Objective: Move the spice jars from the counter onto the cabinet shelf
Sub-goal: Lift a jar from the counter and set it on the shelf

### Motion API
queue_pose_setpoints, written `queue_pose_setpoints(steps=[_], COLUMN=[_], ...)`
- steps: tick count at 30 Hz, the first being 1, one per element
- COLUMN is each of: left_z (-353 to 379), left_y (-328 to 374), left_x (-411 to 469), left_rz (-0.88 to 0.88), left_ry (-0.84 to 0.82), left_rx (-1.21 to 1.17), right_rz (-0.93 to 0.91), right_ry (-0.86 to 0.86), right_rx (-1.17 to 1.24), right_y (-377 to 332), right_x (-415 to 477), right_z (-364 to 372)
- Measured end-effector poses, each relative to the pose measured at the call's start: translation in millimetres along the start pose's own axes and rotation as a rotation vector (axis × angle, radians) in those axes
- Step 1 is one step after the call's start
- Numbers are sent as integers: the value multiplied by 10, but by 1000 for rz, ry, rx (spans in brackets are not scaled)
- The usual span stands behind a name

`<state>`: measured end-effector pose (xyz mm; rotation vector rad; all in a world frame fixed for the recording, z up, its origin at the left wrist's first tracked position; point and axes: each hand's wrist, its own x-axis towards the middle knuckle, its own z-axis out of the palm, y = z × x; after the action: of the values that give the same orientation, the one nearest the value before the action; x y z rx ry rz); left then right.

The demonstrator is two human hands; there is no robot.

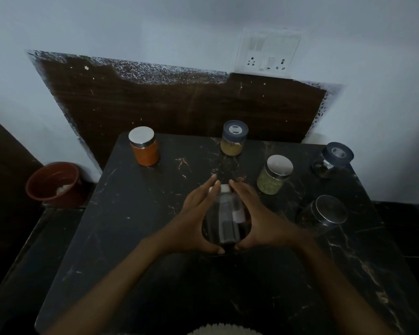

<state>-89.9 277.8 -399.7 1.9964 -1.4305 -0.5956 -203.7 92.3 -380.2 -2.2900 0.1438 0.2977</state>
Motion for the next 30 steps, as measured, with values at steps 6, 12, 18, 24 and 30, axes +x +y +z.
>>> queue_pose_setpoints(steps=[6, 12, 18, 24, 30], left_z=[-45, -54, -50, -90, -97], left_y=[86, 70, 124, 112, 100], left_x=[38, 11, 24, 33, 42], left_rz=[15, -26, -14, 8, 17], left_ry=[53, 58, -32, 64, 74], left_rx=[-5, -188, -57, -159, -242], right_rz=[-43, 6, -33, -38, 30], right_ry=[-5, -46, 25, -13, -35], right_rx=[45, 169, 41, 98, 255], right_y=[-52, -6, -78, -84, -80], right_x=[-48, -82, -52, -86, -107], right_z=[-77, -143, -94, -151, -227])
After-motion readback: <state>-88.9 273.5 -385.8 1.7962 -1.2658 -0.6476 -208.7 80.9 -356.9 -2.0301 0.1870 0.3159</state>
